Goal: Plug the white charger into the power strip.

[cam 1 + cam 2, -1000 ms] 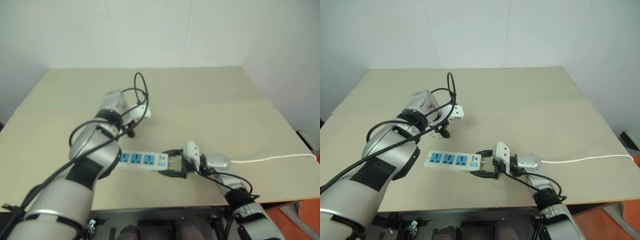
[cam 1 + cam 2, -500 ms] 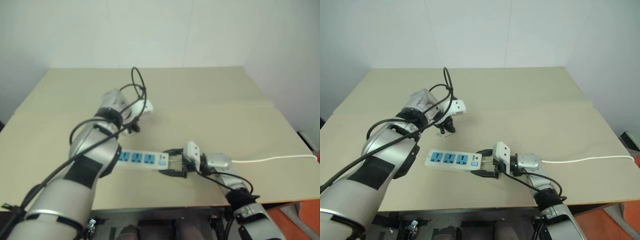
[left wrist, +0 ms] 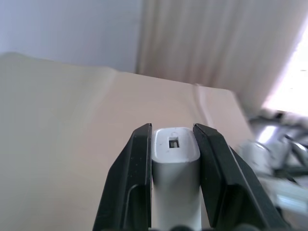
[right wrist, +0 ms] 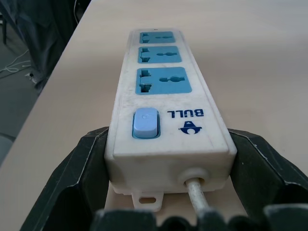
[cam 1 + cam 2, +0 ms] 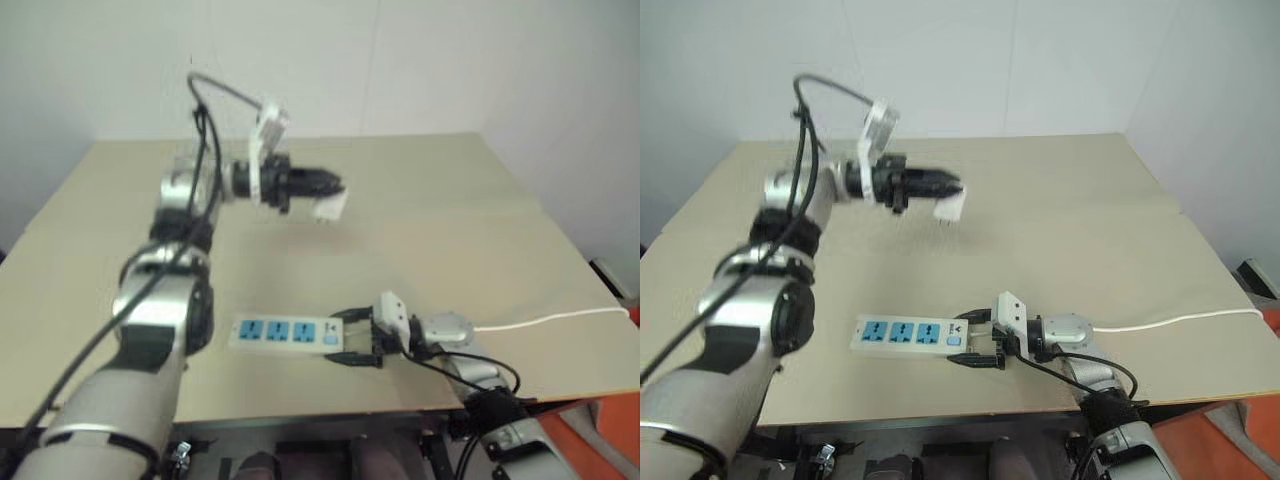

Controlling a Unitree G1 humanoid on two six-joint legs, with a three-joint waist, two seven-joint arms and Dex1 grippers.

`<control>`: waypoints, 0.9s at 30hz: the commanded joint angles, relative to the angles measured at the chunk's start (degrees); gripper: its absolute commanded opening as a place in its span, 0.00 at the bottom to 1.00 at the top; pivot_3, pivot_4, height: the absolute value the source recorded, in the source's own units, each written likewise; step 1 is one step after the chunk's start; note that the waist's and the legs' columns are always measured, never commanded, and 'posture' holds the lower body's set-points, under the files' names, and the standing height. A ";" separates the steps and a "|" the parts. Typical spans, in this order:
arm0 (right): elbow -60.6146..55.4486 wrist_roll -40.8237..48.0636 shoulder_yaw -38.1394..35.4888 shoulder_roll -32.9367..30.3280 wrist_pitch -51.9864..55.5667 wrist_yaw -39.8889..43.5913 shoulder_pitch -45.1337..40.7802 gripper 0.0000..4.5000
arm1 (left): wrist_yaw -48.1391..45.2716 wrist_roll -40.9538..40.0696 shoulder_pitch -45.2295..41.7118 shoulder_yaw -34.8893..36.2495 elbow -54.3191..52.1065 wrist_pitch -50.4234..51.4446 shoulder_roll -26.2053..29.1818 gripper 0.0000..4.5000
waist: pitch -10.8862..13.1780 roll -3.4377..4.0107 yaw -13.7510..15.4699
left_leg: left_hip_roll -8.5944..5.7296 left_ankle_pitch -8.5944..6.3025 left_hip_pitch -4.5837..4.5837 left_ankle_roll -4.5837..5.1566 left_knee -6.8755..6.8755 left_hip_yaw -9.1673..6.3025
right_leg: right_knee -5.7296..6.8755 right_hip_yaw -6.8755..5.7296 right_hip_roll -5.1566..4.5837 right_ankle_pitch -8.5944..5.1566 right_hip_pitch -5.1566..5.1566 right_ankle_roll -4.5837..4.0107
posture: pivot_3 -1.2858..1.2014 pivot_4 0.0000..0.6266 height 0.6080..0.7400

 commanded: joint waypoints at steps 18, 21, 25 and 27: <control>-2.13 1.62 2.06 0.88 2.42 1.47 -0.74 0.76 | -0.37 -17.83 35.53 -1.93 -34.54 -6.62 0.42 0.22 | -0.02 -0.04 1.59 | -0.03 0.00 0.09 0.00 0.08 0.01 | -0.11 -0.02 -0.07 0.02 0.12 -0.04 | 0.52 0.24 1.00; -1.68 1.51 1.91 1.28 2.12 0.93 -0.98 0.76 | 0.47 -18.16 36.82 -2.11 -33.94 -7.80 0.56 0.22 | -0.02 -0.04 1.62 | -0.01 0.00 0.08 0.00 0.09 -0.01 | -0.11 -0.04 -0.04 0.02 0.10 -0.04 | 0.52 0.24 1.00; -0.81 1.23 1.65 1.56 2.00 0.37 -1.39 0.76 | 1.15 -17.69 38.85 -2.69 -34.85 -9.37 1.36 0.22 | -0.02 -0.04 1.59 | -0.01 0.00 0.09 0.00 0.08 0.00 | -0.13 -0.04 -0.04 0.02 0.11 -0.04 | 0.52 0.24 1.00; -0.31 1.00 1.61 1.57 1.88 0.19 -1.51 0.76 | 1.57 -17.62 39.77 -2.81 -34.92 -10.31 1.52 0.22 | -0.02 -0.04 1.59 | -0.01 0.00 0.09 0.00 0.06 0.00 | -0.14 -0.03 -0.04 0.02 0.11 -0.04 | 0.52 0.24 1.00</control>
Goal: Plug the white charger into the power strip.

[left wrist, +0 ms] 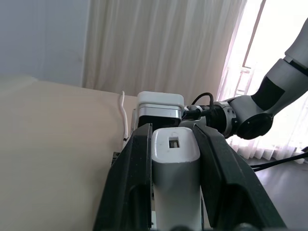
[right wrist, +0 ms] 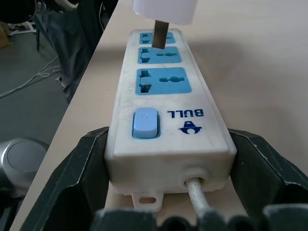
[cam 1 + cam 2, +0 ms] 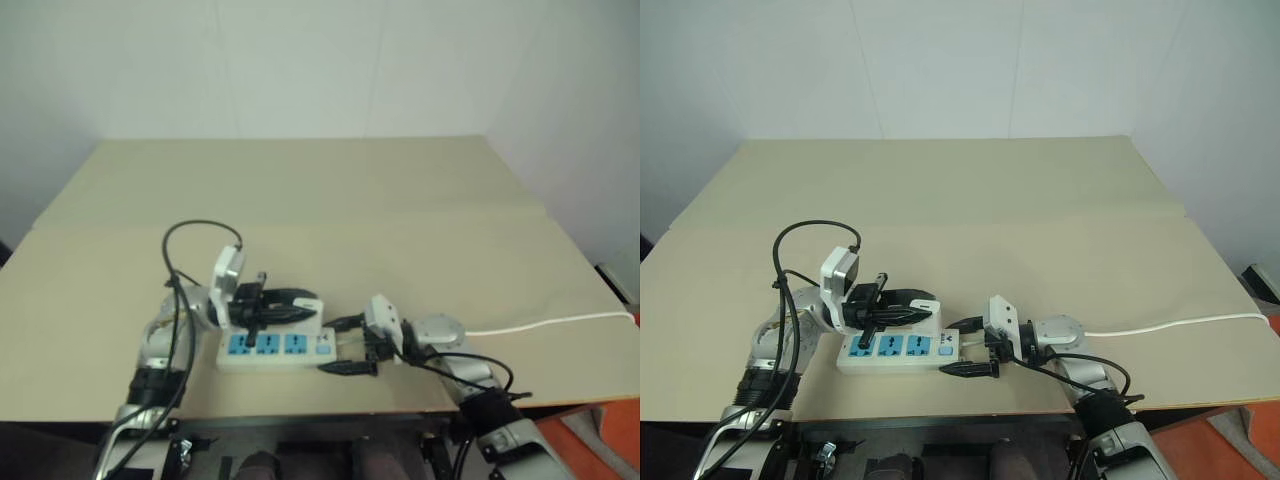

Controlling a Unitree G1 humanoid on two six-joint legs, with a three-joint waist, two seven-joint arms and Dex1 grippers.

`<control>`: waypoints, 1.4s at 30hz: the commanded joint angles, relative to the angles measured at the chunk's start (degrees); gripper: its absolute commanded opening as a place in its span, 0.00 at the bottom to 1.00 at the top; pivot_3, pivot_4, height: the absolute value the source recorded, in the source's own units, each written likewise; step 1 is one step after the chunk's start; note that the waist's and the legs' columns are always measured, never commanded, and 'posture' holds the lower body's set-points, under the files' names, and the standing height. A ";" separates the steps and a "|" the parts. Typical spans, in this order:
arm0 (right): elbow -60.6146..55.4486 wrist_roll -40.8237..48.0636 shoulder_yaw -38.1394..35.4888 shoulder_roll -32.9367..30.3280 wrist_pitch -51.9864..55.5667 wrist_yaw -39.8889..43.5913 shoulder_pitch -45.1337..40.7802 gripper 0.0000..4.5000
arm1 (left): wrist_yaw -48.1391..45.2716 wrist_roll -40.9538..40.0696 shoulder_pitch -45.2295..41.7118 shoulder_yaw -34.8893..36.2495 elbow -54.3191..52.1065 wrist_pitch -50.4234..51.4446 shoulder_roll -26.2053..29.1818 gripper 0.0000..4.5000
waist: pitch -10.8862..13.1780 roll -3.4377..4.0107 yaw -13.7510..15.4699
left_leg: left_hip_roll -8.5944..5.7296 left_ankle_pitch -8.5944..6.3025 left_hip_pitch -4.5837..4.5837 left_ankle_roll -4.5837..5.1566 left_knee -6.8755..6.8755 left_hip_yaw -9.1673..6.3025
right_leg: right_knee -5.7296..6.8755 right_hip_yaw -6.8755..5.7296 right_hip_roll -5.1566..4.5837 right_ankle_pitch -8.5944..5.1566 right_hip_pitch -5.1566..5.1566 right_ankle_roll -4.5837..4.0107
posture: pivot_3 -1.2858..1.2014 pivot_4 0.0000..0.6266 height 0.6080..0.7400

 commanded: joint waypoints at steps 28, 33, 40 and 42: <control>2.99 -1.29 -0.11 0.81 -3.22 -1.11 -1.89 0.76 | 0.96 -0.22 6.23 -1.50 -0.21 -8.04 4.16 0.22 | 0.00 0.00 0.07 | 0.01 0.00 0.02 0.00 -0.02 0.00 | -0.04 -0.01 0.01 0.00 0.03 -0.01 | 0.52 0.24 1.00; 3.19 -1.40 -0.22 0.95 -3.66 -1.27 -1.84 0.76 | 1.96 0.43 6.36 -1.65 1.55 -9.83 3.82 0.22 | -0.02 0.00 0.06 | 0.01 0.00 0.09 0.00 -0.03 0.01 | -0.04 -0.01 0.01 0.00 0.09 0.00 | 0.52 0.24 1.00; 3.30 -1.61 -0.23 0.93 -3.87 -1.16 -1.86 0.76 | 2.32 0.64 5.36 -1.78 4.33 -11.33 3.88 0.22 | -0.12 -0.02 0.07 | 0.01 0.00 0.15 0.00 -0.03 0.01 | -0.04 -0.01 0.01 0.00 0.15 0.00 | 0.52 0.24 1.00; 3.19 -1.66 -0.23 0.96 -3.85 -1.17 -1.80 0.76 | 2.14 1.09 5.29 -2.17 5.20 -12.13 3.86 0.22 | -0.18 -0.02 0.06 | 0.01 0.00 0.16 0.00 -0.03 0.02 | -0.05 -0.01 0.01 -0.01 0.15 0.00 | 0.52 0.24 1.00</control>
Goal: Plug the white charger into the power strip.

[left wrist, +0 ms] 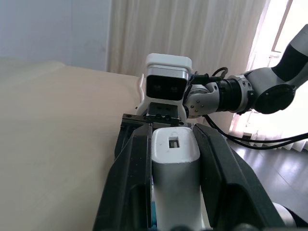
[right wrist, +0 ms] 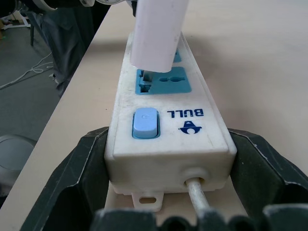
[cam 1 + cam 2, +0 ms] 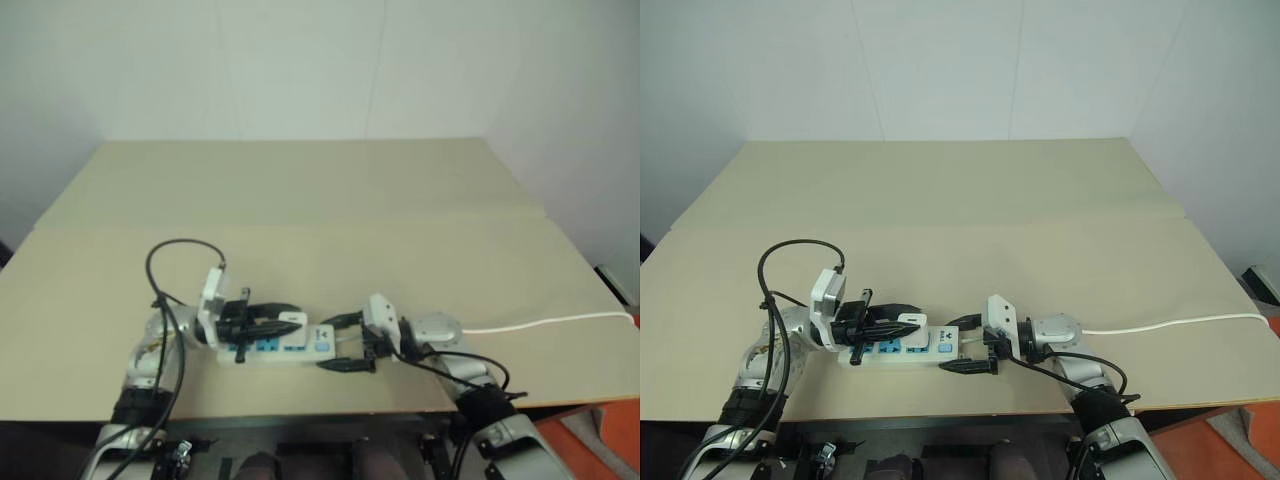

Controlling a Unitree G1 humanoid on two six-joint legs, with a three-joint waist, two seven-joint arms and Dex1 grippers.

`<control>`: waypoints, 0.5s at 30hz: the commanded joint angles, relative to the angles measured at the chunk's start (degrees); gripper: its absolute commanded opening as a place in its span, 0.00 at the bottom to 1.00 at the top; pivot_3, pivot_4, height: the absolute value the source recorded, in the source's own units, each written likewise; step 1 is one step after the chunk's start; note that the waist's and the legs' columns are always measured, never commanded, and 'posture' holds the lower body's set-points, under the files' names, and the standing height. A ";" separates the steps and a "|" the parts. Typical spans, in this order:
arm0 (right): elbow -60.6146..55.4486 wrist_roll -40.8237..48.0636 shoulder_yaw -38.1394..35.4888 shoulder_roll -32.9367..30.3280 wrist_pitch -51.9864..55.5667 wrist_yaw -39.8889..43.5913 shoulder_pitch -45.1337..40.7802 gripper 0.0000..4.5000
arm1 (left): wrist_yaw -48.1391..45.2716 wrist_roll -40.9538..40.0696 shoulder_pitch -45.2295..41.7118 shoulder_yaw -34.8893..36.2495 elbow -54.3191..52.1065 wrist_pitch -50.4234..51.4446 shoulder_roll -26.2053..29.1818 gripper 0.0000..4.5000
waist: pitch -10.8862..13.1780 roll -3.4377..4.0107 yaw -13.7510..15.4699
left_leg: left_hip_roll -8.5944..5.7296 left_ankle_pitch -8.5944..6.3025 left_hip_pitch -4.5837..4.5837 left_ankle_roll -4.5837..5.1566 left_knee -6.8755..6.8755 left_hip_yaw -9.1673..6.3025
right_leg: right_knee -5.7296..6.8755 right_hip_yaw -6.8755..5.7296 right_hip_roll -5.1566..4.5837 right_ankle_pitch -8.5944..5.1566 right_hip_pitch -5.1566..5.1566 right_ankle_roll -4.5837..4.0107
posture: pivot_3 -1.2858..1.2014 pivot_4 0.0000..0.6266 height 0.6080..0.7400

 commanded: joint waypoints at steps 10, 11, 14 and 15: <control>-0.28 -0.15 -0.30 0.25 -0.62 -1.16 -0.26 0.76 | -1.47 0.20 1.23 -1.68 1.78 0.28 0.84 0.22 | -0.16 0.00 -0.01 | 0.01 0.00 0.06 0.00 -0.03 0.00 | -0.04 0.00 0.01 -0.01 0.07 0.01 | 0.52 0.24 1.00; -0.21 -0.16 -0.31 0.23 -0.63 -1.15 -0.30 0.76 | -1.41 0.02 1.25 -1.58 1.84 0.56 0.83 0.22 | -0.16 0.00 -0.02 | 0.01 0.00 0.06 0.00 -0.03 0.00 | -0.04 0.00 0.01 -0.01 0.07 0.01 | 0.52 0.24 1.00; -0.16 -0.23 -0.26 0.27 -0.72 -1.20 -0.31 0.76 | -2.30 1.19 1.68 -2.27 2.35 -0.56 1.28 0.22 | -0.16 0.00 -0.03 | 0.01 0.00 0.06 0.00 -0.03 0.00 | -0.04 0.00 0.02 -0.01 0.07 0.01 | 0.52 0.24 1.00; -0.14 -0.24 -0.24 0.30 -0.75 -1.22 -0.32 0.76 | -2.24 1.73 1.90 -2.45 2.72 -1.16 1.26 0.22 | -0.17 0.00 -0.03 | 0.01 0.00 0.06 0.00 -0.03 0.01 | -0.05 0.00 0.02 -0.01 0.07 0.01 | 0.52 0.24 1.00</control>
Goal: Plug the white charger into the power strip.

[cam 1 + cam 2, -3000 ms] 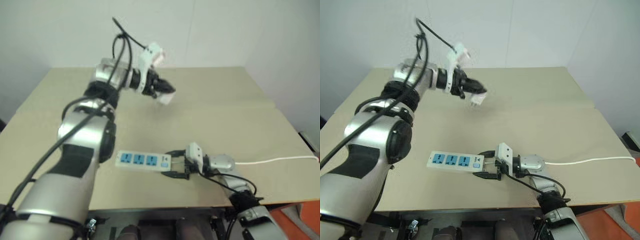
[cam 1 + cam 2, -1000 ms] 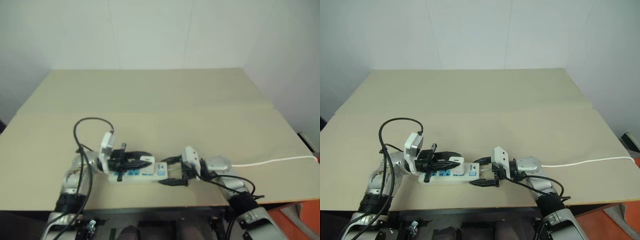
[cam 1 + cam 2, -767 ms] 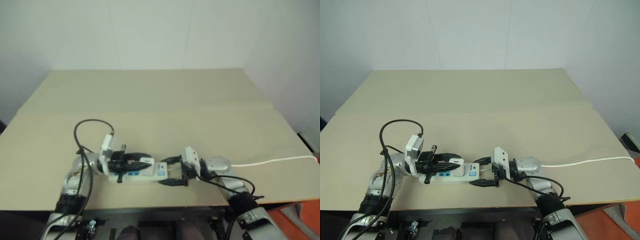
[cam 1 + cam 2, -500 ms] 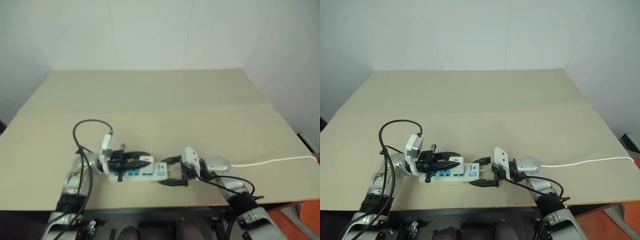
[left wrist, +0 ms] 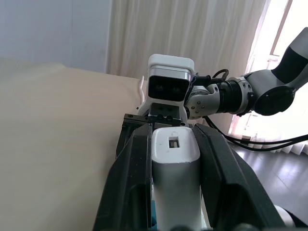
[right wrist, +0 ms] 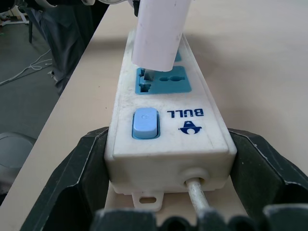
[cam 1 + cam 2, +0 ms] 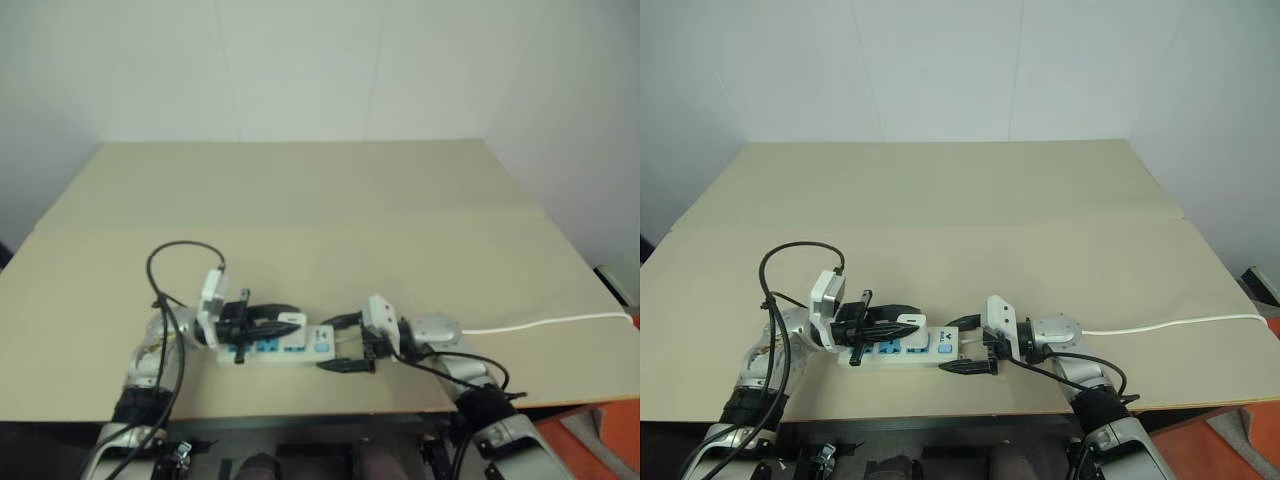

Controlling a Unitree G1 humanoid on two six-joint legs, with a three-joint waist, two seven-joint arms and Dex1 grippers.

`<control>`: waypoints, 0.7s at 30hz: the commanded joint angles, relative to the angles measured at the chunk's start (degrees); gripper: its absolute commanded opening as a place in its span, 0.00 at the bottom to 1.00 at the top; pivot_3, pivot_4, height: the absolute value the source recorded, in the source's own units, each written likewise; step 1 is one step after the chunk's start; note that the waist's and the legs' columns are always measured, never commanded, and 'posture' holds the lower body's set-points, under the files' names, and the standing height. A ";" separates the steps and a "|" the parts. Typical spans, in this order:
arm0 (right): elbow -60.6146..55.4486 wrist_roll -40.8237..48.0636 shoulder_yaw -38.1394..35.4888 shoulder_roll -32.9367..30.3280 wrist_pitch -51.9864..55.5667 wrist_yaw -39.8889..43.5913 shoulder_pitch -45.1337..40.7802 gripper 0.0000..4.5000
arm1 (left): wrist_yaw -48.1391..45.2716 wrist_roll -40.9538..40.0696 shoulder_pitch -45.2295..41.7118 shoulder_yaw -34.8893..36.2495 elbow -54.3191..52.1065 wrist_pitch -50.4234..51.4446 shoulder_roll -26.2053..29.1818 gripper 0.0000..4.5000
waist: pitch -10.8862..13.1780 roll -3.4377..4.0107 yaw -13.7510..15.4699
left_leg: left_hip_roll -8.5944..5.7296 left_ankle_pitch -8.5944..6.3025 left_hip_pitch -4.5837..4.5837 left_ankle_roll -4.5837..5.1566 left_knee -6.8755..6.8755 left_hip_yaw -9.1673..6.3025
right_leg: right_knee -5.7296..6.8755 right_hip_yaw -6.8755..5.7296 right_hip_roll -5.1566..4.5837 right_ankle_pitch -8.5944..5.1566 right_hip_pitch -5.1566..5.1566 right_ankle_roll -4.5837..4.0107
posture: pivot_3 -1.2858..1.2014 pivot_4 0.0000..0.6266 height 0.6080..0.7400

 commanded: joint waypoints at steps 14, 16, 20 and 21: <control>0.38 -0.27 -0.54 0.27 -1.66 -0.89 -0.39 0.76 | -1.96 4.39 2.09 -3.53 4.86 -6.40 1.00 0.22 | -0.23 0.01 0.02 | 0.02 0.00 0.76 0.00 -0.31 0.01 | -0.38 -0.02 0.01 -0.13 0.80 0.17 | 0.52 0.24 1.00; 0.63 -0.30 -0.61 0.31 -1.96 -0.90 -0.47 0.76 | -1.36 3.49 2.03 -3.12 5.06 -6.13 0.53 0.22 | -0.23 0.02 0.03 | 0.02 0.00 0.80 0.00 -0.35 0.01 | -0.42 -0.02 0.01 -0.24 0.85 0.34 | 0.52 0.24 1.00; 0.62 -0.17 -0.64 0.41 -2.28 -0.99 -0.34 0.76 | -0.96 4.03 2.08 -3.54 6.12 -6.05 0.46 0.22 | -0.28 0.02 0.05 | 0.03 0.00 0.81 0.00 -0.35 0.00 | -0.42 -0.02 0.01 -0.26 0.86 0.39 | 0.52 0.24 1.00; 0.54 -0.19 -0.59 0.46 -2.35 -1.03 -0.26 0.76 | -0.92 4.60 2.13 -3.74 6.90 -6.53 0.53 0.22 | -0.30 0.02 0.06 | 0.02 0.00 0.81 0.00 -0.35 0.00 | -0.42 -0.02 0.01 -0.26 0.86 0.39 | 0.52 0.24 1.00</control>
